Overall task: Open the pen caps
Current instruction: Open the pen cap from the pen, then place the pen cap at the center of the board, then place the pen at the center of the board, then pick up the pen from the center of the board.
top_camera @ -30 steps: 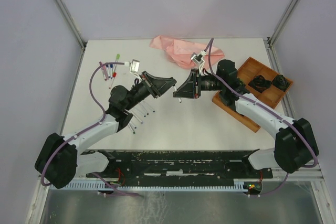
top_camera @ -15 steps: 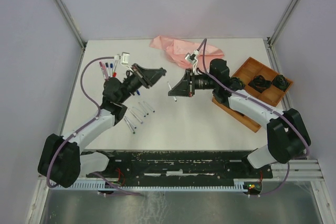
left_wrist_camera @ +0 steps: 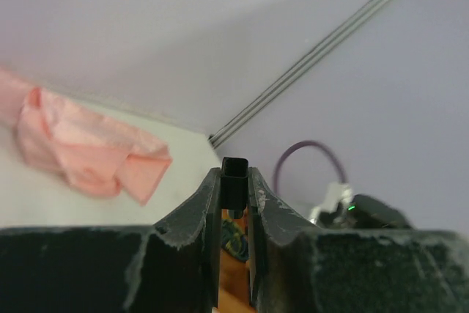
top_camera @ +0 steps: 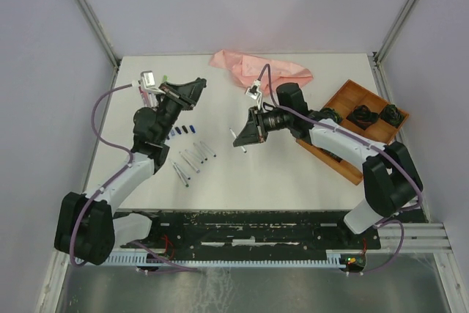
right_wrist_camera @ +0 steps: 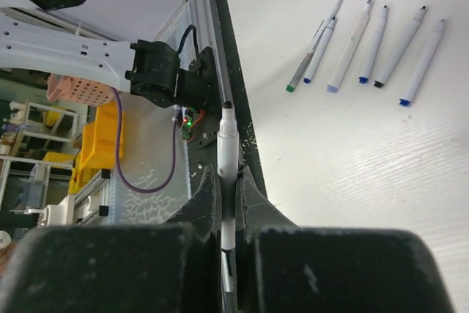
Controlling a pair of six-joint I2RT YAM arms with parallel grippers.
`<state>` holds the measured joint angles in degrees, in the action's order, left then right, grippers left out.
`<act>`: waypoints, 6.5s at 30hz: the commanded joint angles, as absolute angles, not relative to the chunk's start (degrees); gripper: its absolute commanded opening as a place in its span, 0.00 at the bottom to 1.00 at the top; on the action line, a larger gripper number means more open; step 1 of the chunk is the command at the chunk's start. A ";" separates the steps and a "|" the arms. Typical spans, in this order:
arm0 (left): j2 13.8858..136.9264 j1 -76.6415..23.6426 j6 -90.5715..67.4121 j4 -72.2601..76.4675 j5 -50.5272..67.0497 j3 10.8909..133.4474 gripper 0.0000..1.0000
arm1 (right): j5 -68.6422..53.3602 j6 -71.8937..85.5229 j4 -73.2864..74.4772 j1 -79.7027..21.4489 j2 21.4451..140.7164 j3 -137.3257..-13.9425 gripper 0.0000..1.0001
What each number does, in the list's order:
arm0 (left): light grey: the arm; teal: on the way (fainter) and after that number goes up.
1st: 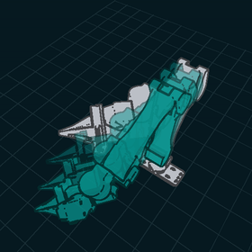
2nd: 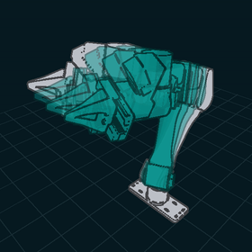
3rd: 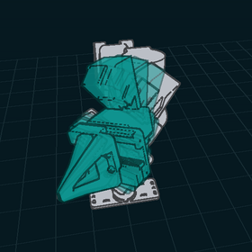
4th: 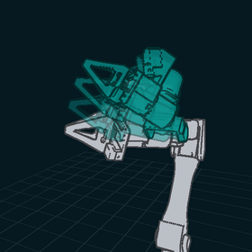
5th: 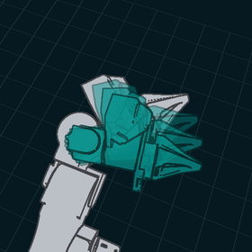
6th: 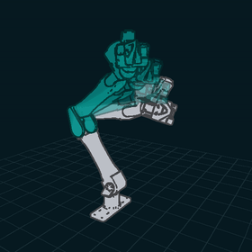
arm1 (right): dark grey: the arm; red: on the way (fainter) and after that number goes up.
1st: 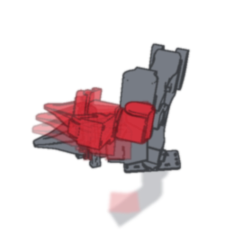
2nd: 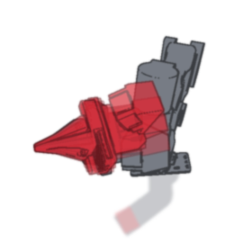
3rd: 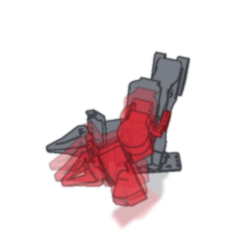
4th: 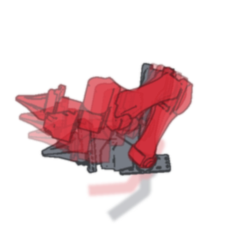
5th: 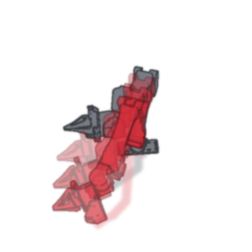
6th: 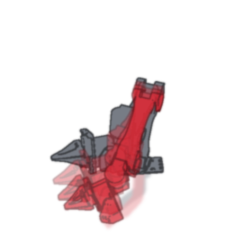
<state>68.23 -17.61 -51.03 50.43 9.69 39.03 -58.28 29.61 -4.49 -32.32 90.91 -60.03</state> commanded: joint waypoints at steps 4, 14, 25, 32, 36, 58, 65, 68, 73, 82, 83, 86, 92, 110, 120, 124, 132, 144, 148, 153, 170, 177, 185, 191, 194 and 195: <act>70.78 -17.20 -47.46 27.01 0.83 36.71 0.03 | -53.56 13.59 13.01 -32.35 87.18 -67.03 0.00; 93.49 -18.08 -44.82 -9.56 -12.57 57.22 0.03 | -52.74 11.99 14.67 -32.19 87.84 -67.66 0.00; 108.97 -21.90 -40.47 -25.48 -24.84 74.20 0.03 | -52.82 11.34 15.47 -32.02 88.42 -67.92 0.00; 111.46 -22.02 -40.16 -26.77 -25.32 77.17 0.07 | -52.78 11.17 15.79 -31.90 88.29 -67.97 0.00; 112.79 -22.06 -40.53 -28.10 -25.15 78.29 0.17 | -52.74 11.20 15.73 -31.69 88.24 -67.97 0.00; 109.50 -22.08 -40.38 -29.37 -23.25 79.02 0.35 | -52.35 10.86 15.48 -31.23 88.39 -67.52 0.00; 100.74 -22.05 -37.68 -26.51 -20.75 74.44 0.36 | -50.53 9.42 15.80 -31.29 88.72 -67.10 0.00; 93.81 -22.02 -36.20 -21.04 -17.97 68.43 0.35 | -49.77 8.64 16.03 -31.29 89.41 -67.08 0.01; 78.88 -21.95 -33.88 -9.95 -13.55 53.77 0.35 | -47.98 7.44 16.88 -31.66 91.76 -67.51 0.02; 51.48 -21.88 -31.77 -0.78 -10.62 33.49 0.56 | -40.02 0.93 22.63 -35.26 98.94 -72.29 0.03; 49.56 -21.87 -31.81 -0.87 -10.23 32.52 0.57 | -38.57 0.06 23.55 -35.76 99.97 -73.20 0.04; 44.93 -21.82 -31.83 -2.42 -9.36 30.48 0.61 | -34.21 -2.18 25.89 -37.74 103.01 -76.14 0.04; 36.23 -21.87 -34.62 -3.00 -6.78 26.38 0.65 | -26.19 -3.69 30.69 -41.58 110.23 -83.92 0.05; 18.47 -21.87 -37.09 -7.18 -10.89 21.09 0.68 | -8.93 15.87 35.22 -46.77 129.78 -108.60 0.08; 18.22 -21.88 -37.18 -7.26 -11.39 21.21 0.68 | -6.50 17.03 36.83 -48.21 133.68 -111.63 0.19; 18.19 -21.82 -37.31 -7.40 -11.27 21.27 0.68 | -6.15 17.05 37.33 -48.35 134.76 -112.87 0.24; 17.85 -21.88 -37.62 -7.80 -11.16 20.80 0.68 | -6.50 17.14 37.46 -48.45 134.78 -113.17 0.29; 18.29 -21.89 -37.66 -7.89 -10.69 20.80 0.68 | -8.11 16.42 36.90 -48.34 130.52 -112.75 0.32; 19.38 -21.80 -37.63 -6.95 -10.46 20.64 0.68 | -8.39 15.54 36.86 -48.08 128.41 -112.23 0.33; 22.85 -21.88 -36.13 -4.88 -11.37 20.78 0.70 | -9.48 13.44 37.15 -47.90 124.66 -110.60 0.33; 60.29 -21.24 -24.15 -0.90 -24.39 40.13 0.82 | -35.23 -5.49 50.03 -35.94 99.55 -97.18 0.32; 82.29 -17.29 -19.30 -8.21 -19.85 58.53 0.84 | -43.77 -10.28 48.53 -26.40 85.87 -89.78 0.34; 102.59 -10.18 -15.79 -21.63 -14.98 79.55 0.84 | -51.63 -11.91 47.57 -24.22 82.13 -86.73 0.39; 110.73 -6.33 -8.93 -32.21 -16.57 91.76 0.85 | -52.69 -11.92 47.20 -24.12 82.98 -85.92 0.39; 112.66 -3.84 -6.03 -34.59 -18.48 92.29 0.85 | -52.28 -12.70 47.96 -24.09 83.32 -86.05 0.39; 112.99 -2.96 -5.75 -34.65 -18.10 91.88 0.84 | -52.22 -12.78 48.00 -24.08 83.31 -86.05 0.39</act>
